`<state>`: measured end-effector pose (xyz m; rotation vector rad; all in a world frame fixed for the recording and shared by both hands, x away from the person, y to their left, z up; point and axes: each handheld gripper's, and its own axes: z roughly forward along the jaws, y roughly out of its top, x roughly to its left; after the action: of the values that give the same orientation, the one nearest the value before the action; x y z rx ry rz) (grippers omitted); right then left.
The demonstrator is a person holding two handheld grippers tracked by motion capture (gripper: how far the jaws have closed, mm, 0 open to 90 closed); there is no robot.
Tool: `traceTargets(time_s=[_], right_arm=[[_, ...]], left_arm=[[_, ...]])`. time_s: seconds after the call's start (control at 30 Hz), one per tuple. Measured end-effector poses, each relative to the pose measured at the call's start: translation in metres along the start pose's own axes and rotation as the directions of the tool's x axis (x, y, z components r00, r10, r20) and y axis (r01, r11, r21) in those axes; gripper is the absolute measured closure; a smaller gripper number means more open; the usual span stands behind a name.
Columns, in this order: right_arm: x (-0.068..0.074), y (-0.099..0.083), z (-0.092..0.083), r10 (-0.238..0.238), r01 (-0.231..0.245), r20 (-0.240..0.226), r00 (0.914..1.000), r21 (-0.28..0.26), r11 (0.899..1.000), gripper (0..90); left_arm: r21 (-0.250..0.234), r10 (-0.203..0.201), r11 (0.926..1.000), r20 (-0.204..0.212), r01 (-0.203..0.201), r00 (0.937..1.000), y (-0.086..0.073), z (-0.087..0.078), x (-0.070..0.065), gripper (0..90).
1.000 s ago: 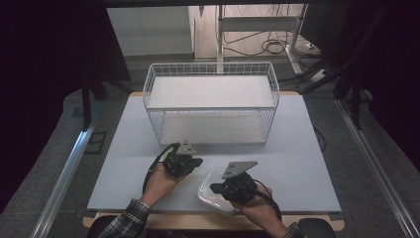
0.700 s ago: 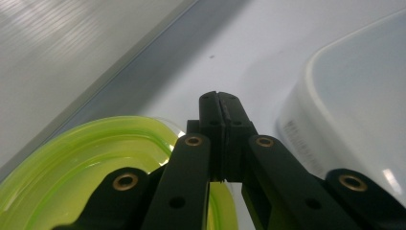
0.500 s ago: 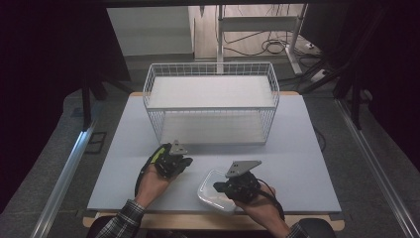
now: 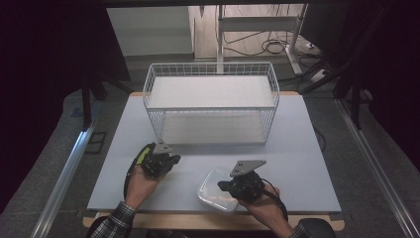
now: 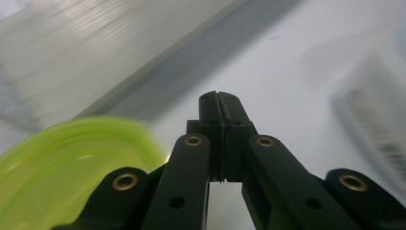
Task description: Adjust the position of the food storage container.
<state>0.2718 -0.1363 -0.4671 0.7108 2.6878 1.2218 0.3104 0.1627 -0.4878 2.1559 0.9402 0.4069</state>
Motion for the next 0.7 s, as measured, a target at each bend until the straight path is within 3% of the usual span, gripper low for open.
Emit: traceTargets(time_s=[0.07,0.1,0.17,0.2,0.23,0.27,0.3,0.33,0.37,0.4,0.5,0.53,0.6,0.67,0.7], right_arm=[[-0.005,-0.006,-0.009,0.034,-0.033,0.019,0.9992,-0.008,0.999,88.9],[-0.006,-0.008,-0.013,0.042,-0.042,0.028,0.9987,-0.009,0.999,88.9],[-0.008,-0.011,-0.018,0.056,-0.055,0.043,0.9975,-0.012,0.998,89.0],[-0.009,-0.017,-0.027,0.072,-0.071,0.071,0.9949,-0.015,0.997,89.0],[-0.009,-0.017,-0.027,0.072,-0.071,0.071,0.9949,-0.015,0.997,89.0],[-0.009,-0.025,-0.035,0.085,-0.084,0.101,0.9913,-0.016,0.996,89.1],[-0.009,-0.025,-0.035,0.085,-0.084,0.101,0.9913,-0.016,0.996,89.1],[-0.008,-0.033,-0.042,0.094,-0.093,0.138,0.9859,-0.011,0.996,89.1],[-0.008,-0.033,-0.042,0.094,-0.093,0.138,0.9859,-0.011,0.996,89.1],[-0.006,-0.041,-0.047,0.103,-0.105,0.171,0.9798,0.003,0.994,89.1],[-0.006,-0.049,-0.048,0.119,-0.127,0.191,0.9744,0.035,0.991,89.1],[-0.006,-0.053,-0.045,0.13,-0.145,0.191,0.9729,0.066,0.987,89.0],[-0.006,-0.055,-0.044,0.136,-0.153,0.186,0.9731,0.079,0.985,89.0],[-0.005,-0.056,-0.036,0.159,-0.174,0.137,0.9777,0.108,0.979,88.9],[-0.005,-0.056,-0.036,0.159,-0.174,0.137,0.9777,0.108,0.979,88.9]], left_arm=[[-0.021,0.019,0.9996,0.063,-0.018,0.9978,-0.001,0.0,-0.017,89.7],[-0.021,0.019,0.9996,0.063,-0.018,0.9978,-0.001,0.0,-0.017,89.7],[-0.022,0.037,0.9992,0.114,-0.034,0.9928,-0.002,0.003,-0.029,89.7],[-0.014,0.053,0.9985,0.144,-0.052,0.9881,-0.003,0.006,-0.039,89.7],[-0.014,0.053,0.9985,0.144,-0.052,0.9881,-0.003,0.006,-0.039,89.7],[-0.006,0.059,0.9982,0.169,-0.059,0.9838,-0.004,0.009,-0.045,89.6],[-0.006,0.059,0.9982,0.169,-0.059,0.9838,-0.004,0.009,-0.045,89.6],[0.007,0.062,0.9979,0.188,-0.065,0.9803,-0.006,0.011,-0.051,89.5],[0.007,0.062,0.9979,0.188,-0.065,0.9803,-0.006,0.011,-0.051,89.5],[0.019,0.056,0.998,0.201,-0.061,0.9779,-0.009,0.012,-0.054,89.3],[0.03,0.048,0.998,0.214,-0.056,0.9757,-0.012,0.013,-0.057,89.2],[0.037,0.046,0.9978,0.22,-0.055,0.9744,-0.014,0.013,-0.06,88.9],[0.04,0.042,0.9978,0.226,-0.053,0.9733,-0.015,0.013,-0.062,88.8],[0.051,0.039,0.9974,0.225,-0.052,0.9736,-0.016,0.013,-0.066,88.6],[0.051,0.039,0.9974,0.225,-0.052,0.9736,-0.016,0.013,-0.066,88.6]])
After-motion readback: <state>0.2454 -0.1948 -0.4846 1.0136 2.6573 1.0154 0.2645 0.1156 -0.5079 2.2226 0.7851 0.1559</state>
